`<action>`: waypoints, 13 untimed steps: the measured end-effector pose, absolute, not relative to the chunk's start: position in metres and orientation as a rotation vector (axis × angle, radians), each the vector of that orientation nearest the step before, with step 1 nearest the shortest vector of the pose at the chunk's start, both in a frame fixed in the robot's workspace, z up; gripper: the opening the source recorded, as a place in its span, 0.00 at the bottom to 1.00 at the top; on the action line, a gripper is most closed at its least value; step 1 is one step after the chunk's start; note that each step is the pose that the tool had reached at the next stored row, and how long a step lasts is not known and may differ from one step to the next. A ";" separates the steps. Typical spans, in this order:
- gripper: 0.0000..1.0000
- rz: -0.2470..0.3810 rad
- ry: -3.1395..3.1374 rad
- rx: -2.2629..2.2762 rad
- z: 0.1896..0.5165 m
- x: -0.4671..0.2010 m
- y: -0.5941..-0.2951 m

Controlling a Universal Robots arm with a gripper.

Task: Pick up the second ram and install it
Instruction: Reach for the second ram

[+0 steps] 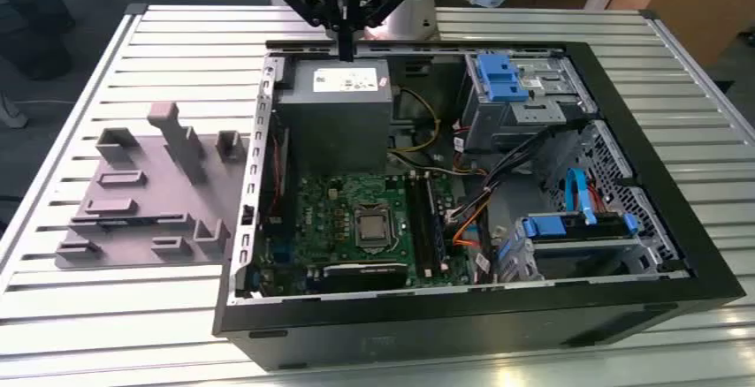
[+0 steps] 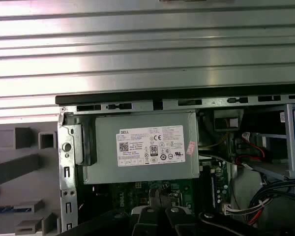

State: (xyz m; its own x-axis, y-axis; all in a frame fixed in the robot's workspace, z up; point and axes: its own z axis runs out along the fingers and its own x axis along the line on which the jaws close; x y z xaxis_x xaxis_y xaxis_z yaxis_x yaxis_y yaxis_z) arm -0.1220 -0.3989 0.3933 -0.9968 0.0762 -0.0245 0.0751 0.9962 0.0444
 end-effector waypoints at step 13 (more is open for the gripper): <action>0.11 0.068 3.112 0.118 0.393 -0.125 -0.399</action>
